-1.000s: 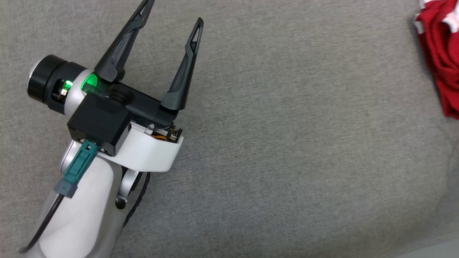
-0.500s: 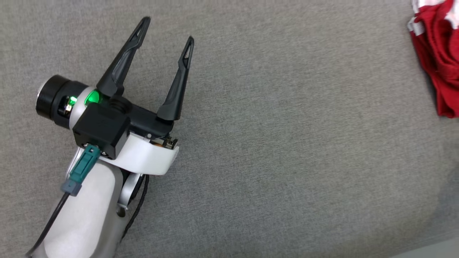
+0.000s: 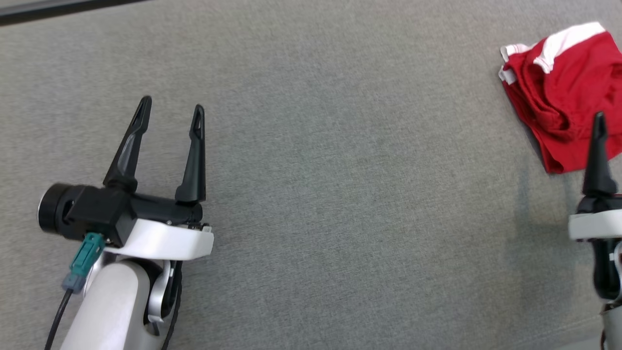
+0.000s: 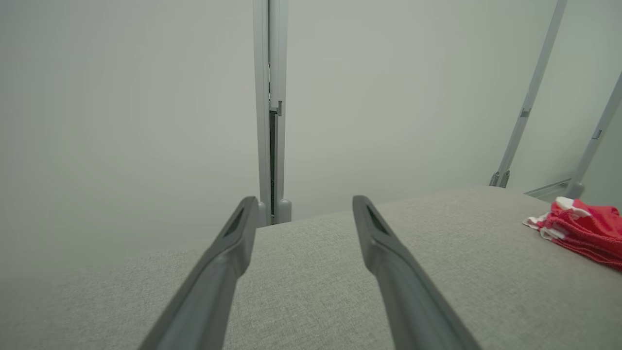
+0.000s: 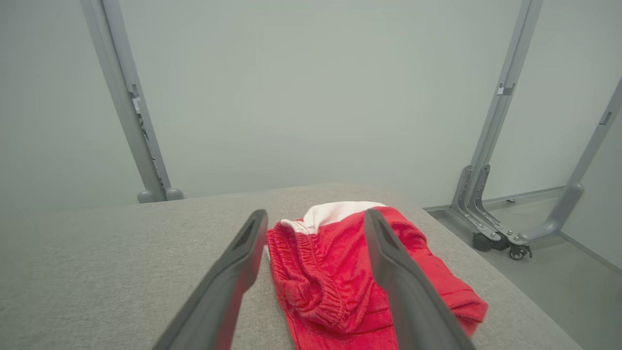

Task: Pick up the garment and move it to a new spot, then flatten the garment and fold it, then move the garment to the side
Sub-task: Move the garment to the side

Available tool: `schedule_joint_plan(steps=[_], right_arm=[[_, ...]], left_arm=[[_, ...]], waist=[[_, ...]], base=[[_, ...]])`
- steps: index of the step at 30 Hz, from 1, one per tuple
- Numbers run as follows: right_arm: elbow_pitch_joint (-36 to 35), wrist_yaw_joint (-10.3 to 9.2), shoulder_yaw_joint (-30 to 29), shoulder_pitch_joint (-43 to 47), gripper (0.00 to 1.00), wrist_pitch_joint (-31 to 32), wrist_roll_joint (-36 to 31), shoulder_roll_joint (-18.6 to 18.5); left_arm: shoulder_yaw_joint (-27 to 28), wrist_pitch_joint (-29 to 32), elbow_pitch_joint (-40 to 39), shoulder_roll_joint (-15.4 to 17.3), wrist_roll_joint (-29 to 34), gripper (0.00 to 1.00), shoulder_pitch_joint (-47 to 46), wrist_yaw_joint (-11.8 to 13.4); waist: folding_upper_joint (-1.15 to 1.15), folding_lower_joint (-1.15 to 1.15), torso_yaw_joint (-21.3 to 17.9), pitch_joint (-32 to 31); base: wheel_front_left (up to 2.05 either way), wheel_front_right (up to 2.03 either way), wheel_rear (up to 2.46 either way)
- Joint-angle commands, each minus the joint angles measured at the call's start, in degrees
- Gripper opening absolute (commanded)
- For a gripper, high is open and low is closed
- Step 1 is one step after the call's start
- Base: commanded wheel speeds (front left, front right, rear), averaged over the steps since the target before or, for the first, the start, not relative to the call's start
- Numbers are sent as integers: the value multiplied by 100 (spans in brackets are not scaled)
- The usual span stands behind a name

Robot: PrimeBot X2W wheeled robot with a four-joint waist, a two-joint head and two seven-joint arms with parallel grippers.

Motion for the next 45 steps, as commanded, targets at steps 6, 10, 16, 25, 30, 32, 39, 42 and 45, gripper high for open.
schedule_joint_plan(steps=[6,10,16,25,30,32,39,42,45], right_arm=[[-684,-12,389,446,100,-8,-411,221],[-900,-12,490,684,100,157,-500,291],[-1118,-12,472,1081,100,412,-625,367],[-1563,-12,383,1827,100,797,-725,552],[-1767,-12,358,2196,100,970,-771,587],[-1845,-12,350,2334,100,1037,-784,600],[-2075,-12,327,2677,100,1228,-795,632],[-2141,-12,311,2754,100,1278,-792,641],[-2192,-11,308,2797,100,1307,-798,638]], left_arm=[[194,-227,201,-139,-250,100,442,196],[285,-315,366,-157,-308,100,693,280],[328,-381,537,-150,-393,100,1019,298],[340,-381,682,-85,-474,100,1563,303],[326,-365,733,-45,-502,100,1828,342],[310,-359,738,-33,-505,100,1918,347],[290,-318,734,38,-515,100,2132,384],[284,-299,712,66,-517,100,2181,391],[278,-280,697,91,-523,100,2215,393]], waist=[[0,0,550,-517],[0,0,861,-761],[0,0,1149,-1102],[0,0,1280,-1691],[0,0,1290,-1981],[0,0,1295,-2085],[0,0,1271,-2361],[0,0,1254,-2414],[0,0,1234,-2438]], base=[[0,0,0],[0,0,0],[0,0,0],[0,0,0],[0,0,0],[0,0,0],[0,0,0],[0,0,0],[0,0,0]])
